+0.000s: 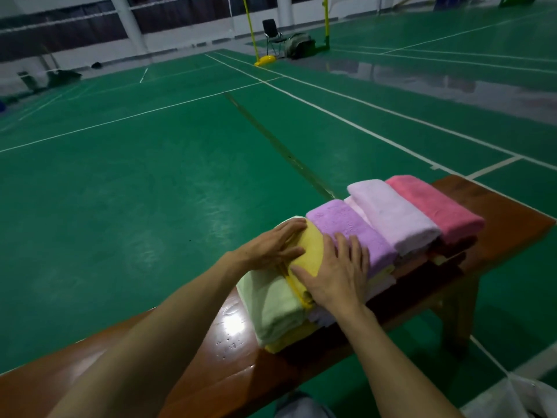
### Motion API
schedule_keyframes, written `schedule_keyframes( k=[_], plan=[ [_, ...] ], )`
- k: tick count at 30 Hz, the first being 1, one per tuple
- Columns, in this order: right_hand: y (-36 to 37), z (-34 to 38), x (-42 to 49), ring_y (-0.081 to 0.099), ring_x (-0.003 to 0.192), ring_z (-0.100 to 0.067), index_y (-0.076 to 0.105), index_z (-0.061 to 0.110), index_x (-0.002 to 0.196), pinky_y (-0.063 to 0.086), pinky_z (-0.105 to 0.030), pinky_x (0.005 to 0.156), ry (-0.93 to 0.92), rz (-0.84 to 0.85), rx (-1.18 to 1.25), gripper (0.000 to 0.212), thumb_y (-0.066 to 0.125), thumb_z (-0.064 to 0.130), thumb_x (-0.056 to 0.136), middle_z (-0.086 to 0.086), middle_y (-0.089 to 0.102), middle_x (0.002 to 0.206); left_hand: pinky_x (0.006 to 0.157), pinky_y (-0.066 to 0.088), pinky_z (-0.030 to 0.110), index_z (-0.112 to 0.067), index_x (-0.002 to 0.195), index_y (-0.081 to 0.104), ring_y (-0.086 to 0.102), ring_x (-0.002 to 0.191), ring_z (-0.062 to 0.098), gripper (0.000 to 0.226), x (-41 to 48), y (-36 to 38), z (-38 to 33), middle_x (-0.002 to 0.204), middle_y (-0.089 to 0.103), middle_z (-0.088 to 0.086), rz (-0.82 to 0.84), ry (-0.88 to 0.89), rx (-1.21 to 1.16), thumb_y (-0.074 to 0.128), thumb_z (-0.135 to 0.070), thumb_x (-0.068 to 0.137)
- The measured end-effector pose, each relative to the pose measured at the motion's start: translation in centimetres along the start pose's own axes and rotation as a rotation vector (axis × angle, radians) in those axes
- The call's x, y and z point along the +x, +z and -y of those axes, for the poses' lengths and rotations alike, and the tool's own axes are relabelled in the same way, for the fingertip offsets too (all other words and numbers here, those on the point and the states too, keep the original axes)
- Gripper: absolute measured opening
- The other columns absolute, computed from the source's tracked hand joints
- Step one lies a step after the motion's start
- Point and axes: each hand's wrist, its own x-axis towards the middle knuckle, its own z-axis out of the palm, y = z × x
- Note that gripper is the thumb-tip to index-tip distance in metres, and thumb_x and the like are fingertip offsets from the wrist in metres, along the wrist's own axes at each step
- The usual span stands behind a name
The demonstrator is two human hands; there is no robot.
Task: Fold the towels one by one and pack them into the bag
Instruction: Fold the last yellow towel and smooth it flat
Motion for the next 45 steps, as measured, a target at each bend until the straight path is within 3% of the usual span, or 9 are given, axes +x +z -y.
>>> schedule_keyframes(
  k=[3,6,9,12,16,19,23,31,45],
  plan=[
    [0.8,-0.6,-0.3,0.009,0.15,-0.032,0.024,0.033,0.153,-0.007,-0.041,0.114,-0.03,0.005,-0.018,0.098,0.034,0.081,0.069,-0.007,0.022,0.161,0.101,0.013,-0.002,-0.014,0.147,0.03,0.026,0.132,0.0,0.061,0.0,1.1,0.5,0.155,0.026,0.0,-0.01,-0.002,-0.037,0.057,-0.033,0.095],
    [1.1,-0.3,-0.2,0.011,0.15,-0.032,0.032,0.035,0.151,-0.005,-0.043,0.115,-0.016,-0.014,-0.011,0.095,0.038,0.08,0.068,-0.006,0.025,0.161,0.111,0.019,0.01,-0.018,0.148,0.028,0.024,0.135,0.0,0.063,-0.1,2.1,1.0,0.157,0.024,-0.004,-0.027,-0.03,-0.061,0.056,-0.036,0.095],
    [1.2,-0.2,-0.3,0.007,0.15,-0.031,0.029,0.035,0.152,-0.006,-0.043,0.115,-0.018,0.02,-0.047,0.096,0.033,0.081,0.068,-0.005,0.021,0.162,0.106,0.013,0.002,-0.02,0.15,0.025,0.022,0.134,-0.002,0.065,-0.2,2.4,1.0,0.155,0.022,-0.008,-0.03,-0.051,-0.041,0.055,-0.038,0.095],
    [1.4,-0.2,-0.3,0.018,0.148,-0.034,0.039,0.031,0.148,0.001,-0.045,0.115,-0.01,0.009,-0.087,0.099,0.025,0.083,0.065,-0.008,0.031,0.158,0.104,0.009,-0.001,-0.02,0.15,0.024,0.02,0.138,0.0,0.066,-0.1,2.5,1.3,0.158,0.02,-0.005,-0.03,-0.051,-0.027,0.054,-0.04,0.095],
    [1.7,0.0,-0.1,0.041,0.136,-0.04,0.058,0.024,0.134,0.016,-0.049,0.11,-0.004,0.009,-0.094,0.091,0.038,0.079,0.064,-0.014,0.053,0.142,0.105,0.009,0.0,-0.02,0.151,0.023,0.018,0.137,-0.004,0.067,-0.2,2.6,1.6,0.158,0.018,-0.005,-0.049,-0.04,-0.022,0.053,-0.041,0.095],
    [1.8,-0.1,-0.1,0.047,0.131,-0.041,0.063,0.023,0.129,0.02,-0.05,0.108,-0.008,0.007,-0.099,0.089,0.041,0.078,0.063,-0.015,0.057,0.137,0.111,0.012,0.007,-0.023,0.151,0.022,0.015,0.136,-0.007,0.067,-0.2,2.6,1.5,0.158,0.017,-0.009,-0.04,-0.045,-0.021,0.052,-0.044,0.095],
    [2.1,0.0,0.0,0.048,0.129,-0.042,0.065,0.022,0.127,0.023,-0.052,0.108,-0.008,0.004,-0.089,0.088,0.043,0.076,0.061,-0.016,0.057,0.136,0.106,0.006,0.0,-0.023,0.151,0.02,0.013,0.136,-0.008,0.066,-0.3,2.5,1.6,0.154,0.015,-0.016,-0.037,-0.036,-0.015,0.05,-0.045,0.096],
    [3.2,-0.5,0.0,0.05,0.125,-0.043,0.069,0.021,0.121,0.028,-0.055,0.104,-0.034,-0.074,-0.059,0.086,0.049,0.074,0.056,-0.016,0.06,0.133,0.117,0.005,0.016,-0.028,0.152,0.013,0.002,0.144,-0.006,0.078,-0.4,3.7,2.3,0.156,0.005,-0.018,-0.081,0.006,0.075,0.023,-0.073,0.089],
    [3.7,-0.5,0.8,0.044,0.123,-0.037,0.073,0.024,0.115,0.029,-0.053,0.101,-0.028,-0.07,-0.044,0.089,0.05,0.074,0.045,-0.014,0.063,0.129,0.118,0.003,0.018,-0.032,0.149,0.01,-0.002,0.144,-0.007,0.071,-0.2,4.6,3.0,0.157,0.007,-0.015,-0.117,0.02,0.124,0.02,-0.072,0.091]
  ],
)
